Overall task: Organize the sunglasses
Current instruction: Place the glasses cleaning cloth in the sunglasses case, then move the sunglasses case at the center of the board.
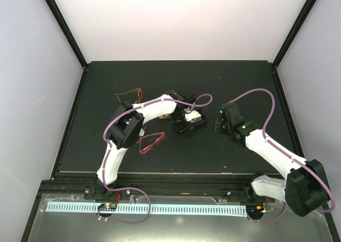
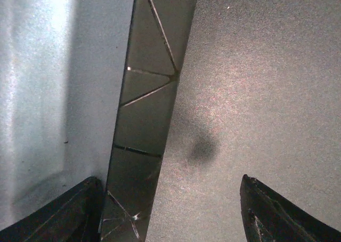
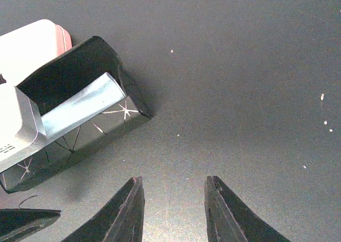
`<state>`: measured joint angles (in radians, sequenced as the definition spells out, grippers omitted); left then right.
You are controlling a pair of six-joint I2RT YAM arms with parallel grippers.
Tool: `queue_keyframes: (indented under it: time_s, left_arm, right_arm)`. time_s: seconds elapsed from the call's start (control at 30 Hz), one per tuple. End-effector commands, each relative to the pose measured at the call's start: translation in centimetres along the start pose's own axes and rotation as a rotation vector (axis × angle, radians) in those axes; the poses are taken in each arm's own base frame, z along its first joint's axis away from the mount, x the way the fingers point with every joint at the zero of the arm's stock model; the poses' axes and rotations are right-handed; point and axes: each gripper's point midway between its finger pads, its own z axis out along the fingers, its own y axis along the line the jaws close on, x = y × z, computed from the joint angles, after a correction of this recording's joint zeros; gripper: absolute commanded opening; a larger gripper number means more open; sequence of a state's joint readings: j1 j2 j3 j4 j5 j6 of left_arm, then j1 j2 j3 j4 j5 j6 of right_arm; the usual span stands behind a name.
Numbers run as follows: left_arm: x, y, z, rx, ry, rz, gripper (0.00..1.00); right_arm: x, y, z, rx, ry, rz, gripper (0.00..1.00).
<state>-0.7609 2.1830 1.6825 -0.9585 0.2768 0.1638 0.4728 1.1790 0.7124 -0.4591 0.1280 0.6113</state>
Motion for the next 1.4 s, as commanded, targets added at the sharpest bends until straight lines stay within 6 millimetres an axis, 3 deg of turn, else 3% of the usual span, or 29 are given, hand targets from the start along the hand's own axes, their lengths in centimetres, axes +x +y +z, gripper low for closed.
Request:
queue_keyframes:
  time_s: [0.0, 0.13, 0.3, 0.47, 0.57, 0.77, 1.1, 1.37]
  left_arm:
    - [1.3, 0.1, 1.0, 0.0, 0.091, -0.025, 0.71]
    - [-0.4, -0.7, -1.2, 0.009, 0.011, -0.007, 0.72]
    - [-2.9, -2.0, -5.9, 0.008, -0.152, 0.017, 0.74]
    - [-3.7, -2.1, -9.0, -0.012, -0.28, -0.065, 0.74]
    - [-2.9, -1.2, -9.7, -0.063, -0.339, -0.15, 0.74]
    - [-0.1, 1.3, -10.5, -0.164, -0.459, -0.361, 0.73]
    - [6.7, 7.4, -12.7, -0.236, -0.592, -0.683, 0.72]
    - [11.8, 9.8, -13.8, -0.296, -0.649, -0.843, 0.71]
  right_arm:
    - [-0.1, -0.2, 0.2, 0.003, -0.006, 0.008, 0.34]
    - [-0.3, 0.0, 0.2, -0.001, -0.011, 0.009, 0.34]
    - [-1.0, 0.7, 0.5, -0.014, -0.013, 0.003, 0.34]
    - [-2.4, 2.3, 1.9, -0.04, -0.006, -0.02, 0.34]
    - [-3.0, 3.5, 3.0, -0.066, 0.007, -0.047, 0.35]
    - [-3.3, 4.6, 6.4, -0.051, 0.066, -0.103, 0.5]
    - [-2.8, 3.6, 10.5, 0.056, 0.119, -0.131, 0.58]
    - [0.1, 1.0, 10.8, 0.143, 0.169, -0.099, 0.59]
